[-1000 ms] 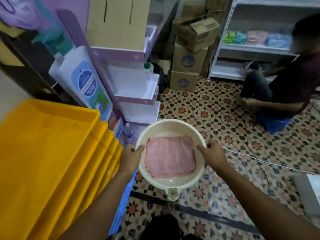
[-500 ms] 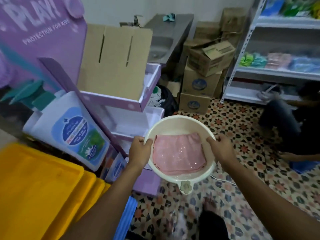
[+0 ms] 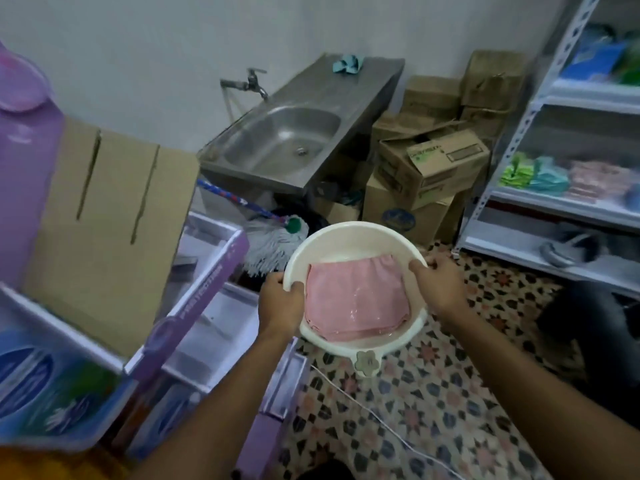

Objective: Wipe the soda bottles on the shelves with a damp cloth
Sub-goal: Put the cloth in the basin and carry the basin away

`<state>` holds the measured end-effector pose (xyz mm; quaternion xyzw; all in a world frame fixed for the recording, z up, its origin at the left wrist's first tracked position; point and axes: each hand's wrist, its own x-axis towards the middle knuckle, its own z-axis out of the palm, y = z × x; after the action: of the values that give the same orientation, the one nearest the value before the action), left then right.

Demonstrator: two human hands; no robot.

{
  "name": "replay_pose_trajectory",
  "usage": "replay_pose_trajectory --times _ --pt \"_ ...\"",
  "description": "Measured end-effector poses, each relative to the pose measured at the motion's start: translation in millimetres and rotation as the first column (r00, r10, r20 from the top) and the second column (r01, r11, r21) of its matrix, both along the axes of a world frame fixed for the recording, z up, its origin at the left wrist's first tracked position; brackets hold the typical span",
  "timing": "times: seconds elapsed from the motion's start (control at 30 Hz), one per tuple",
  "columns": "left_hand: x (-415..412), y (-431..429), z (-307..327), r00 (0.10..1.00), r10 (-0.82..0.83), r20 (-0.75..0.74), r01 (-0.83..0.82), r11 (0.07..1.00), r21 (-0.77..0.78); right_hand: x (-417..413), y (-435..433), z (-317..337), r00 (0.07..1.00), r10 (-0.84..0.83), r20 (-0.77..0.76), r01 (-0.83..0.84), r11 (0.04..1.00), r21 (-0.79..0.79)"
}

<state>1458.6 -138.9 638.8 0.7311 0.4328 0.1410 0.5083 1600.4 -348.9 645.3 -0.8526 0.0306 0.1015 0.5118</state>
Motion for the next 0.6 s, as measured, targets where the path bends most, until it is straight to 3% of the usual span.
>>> replay_pose_trajectory --times 0.33,0.6 --pt "197.4 58.9 19.8 0.941 0.286 0.182 -0.3 0.953 0.053 193.9 76.1 25.0 0.994 0.071 0.086 -0.076 0.996 0.056" --pt "309.0 129.6 38.6 0.885 0.43 0.177 -0.433 0.901 -0.022 324.7 165.1 45.2 0.987 0.123 0.105 -0.134 0.986 0.103"
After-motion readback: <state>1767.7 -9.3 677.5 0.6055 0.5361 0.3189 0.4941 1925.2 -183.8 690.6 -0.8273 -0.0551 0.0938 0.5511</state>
